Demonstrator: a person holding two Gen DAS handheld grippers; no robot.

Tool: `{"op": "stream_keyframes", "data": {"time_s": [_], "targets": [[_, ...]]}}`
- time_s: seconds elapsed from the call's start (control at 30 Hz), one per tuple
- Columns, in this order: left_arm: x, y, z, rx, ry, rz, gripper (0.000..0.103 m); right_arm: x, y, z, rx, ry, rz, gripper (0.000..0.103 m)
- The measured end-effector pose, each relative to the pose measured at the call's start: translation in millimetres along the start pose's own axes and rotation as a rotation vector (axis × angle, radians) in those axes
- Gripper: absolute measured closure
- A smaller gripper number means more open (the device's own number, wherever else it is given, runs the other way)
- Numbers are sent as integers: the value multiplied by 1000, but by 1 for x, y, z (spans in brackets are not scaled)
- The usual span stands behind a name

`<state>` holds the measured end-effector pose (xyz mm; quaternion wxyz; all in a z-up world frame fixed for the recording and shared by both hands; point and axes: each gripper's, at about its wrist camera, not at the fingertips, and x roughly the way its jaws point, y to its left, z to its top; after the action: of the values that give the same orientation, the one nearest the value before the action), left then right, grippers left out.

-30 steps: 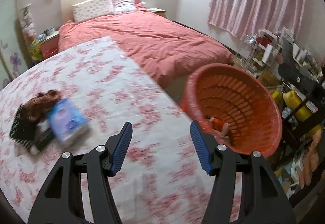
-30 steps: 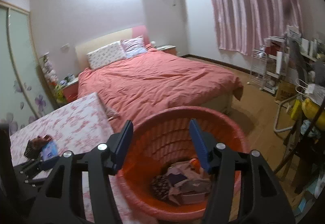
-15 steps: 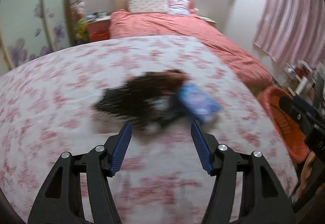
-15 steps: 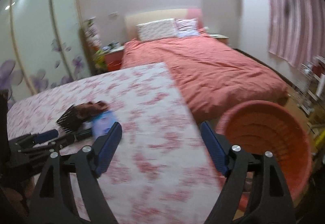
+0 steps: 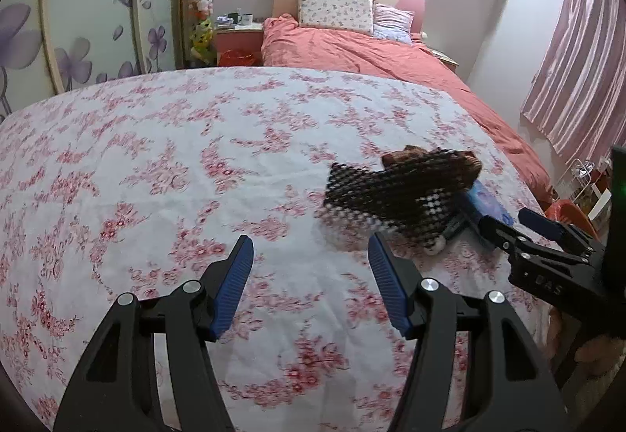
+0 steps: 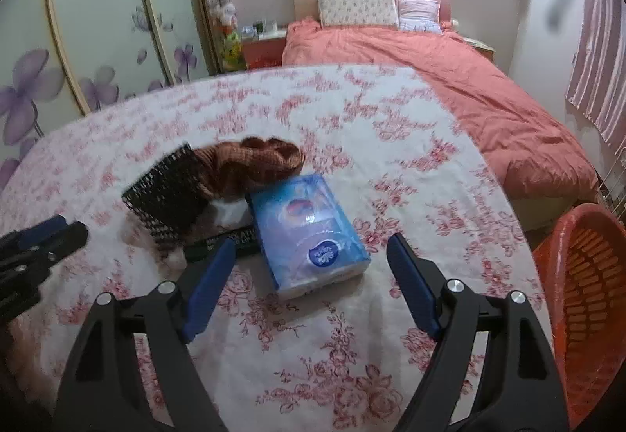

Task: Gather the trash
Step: 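Grasp the blue Vinda tissue pack with the right tool, then close the left tool on the black mesh item beside the scrunchie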

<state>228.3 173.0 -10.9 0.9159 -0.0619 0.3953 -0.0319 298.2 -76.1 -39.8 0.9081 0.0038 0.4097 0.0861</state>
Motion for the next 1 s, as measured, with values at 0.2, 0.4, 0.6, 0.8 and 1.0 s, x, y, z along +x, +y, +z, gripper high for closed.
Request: {"op": "stream_keyframes", "data": {"time_s": [0.2,0.4,0.6,0.8,1.0], "targets": [[4,7,-1,-12,12,-10,42,10,-1,4,-5,38,5,36],[7,0,1,-4,16,-20,42,14,-1,6,-21,54,16,48],[11,-18,5,17,13,-41,33,-4,-14,-5,-5,24,-34,50],[22,-41,13,43,21,-62,29,-24,-35,-13,53,-8,-57,50],[35,-42,23,42,13,-24,29,-39,-43,-16,66,-37,-55,50]]}}
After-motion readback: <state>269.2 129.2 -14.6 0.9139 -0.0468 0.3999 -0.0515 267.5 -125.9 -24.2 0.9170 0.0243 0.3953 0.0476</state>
